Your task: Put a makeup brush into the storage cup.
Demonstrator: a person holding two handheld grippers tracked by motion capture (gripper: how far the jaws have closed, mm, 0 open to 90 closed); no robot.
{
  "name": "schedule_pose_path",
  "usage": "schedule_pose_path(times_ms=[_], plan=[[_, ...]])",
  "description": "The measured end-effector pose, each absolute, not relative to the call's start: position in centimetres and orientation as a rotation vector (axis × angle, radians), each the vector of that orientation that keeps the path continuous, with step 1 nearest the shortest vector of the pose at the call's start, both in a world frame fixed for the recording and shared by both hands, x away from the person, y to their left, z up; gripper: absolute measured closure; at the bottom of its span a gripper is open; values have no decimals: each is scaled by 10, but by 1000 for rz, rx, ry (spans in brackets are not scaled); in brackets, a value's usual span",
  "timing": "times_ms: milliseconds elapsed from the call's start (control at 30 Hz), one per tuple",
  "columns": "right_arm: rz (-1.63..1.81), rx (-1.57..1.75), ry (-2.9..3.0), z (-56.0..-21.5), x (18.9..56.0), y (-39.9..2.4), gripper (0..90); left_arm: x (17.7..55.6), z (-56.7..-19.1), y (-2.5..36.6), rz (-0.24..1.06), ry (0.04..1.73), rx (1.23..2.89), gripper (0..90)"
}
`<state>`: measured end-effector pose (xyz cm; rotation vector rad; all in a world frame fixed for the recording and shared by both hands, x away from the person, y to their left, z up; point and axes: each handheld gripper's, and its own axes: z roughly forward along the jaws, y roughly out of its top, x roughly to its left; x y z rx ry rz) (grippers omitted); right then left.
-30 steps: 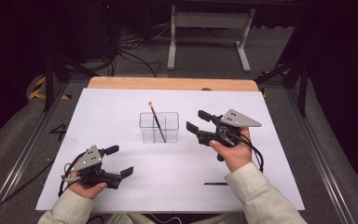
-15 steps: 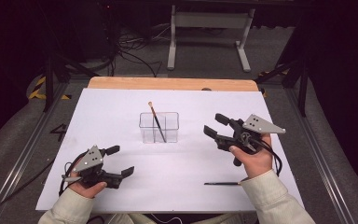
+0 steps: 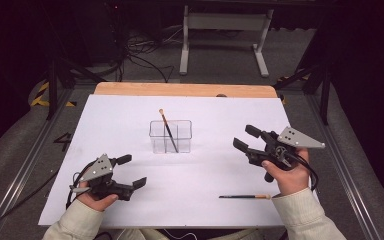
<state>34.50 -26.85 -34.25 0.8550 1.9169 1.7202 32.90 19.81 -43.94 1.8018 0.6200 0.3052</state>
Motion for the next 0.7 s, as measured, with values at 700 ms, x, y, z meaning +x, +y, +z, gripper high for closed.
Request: schedule_pose_path(times_ms=[700], plan=[[1620, 829, 2054, -337, 333, -295, 396, 336, -441, 193, 266, 604, 1824, 63]])
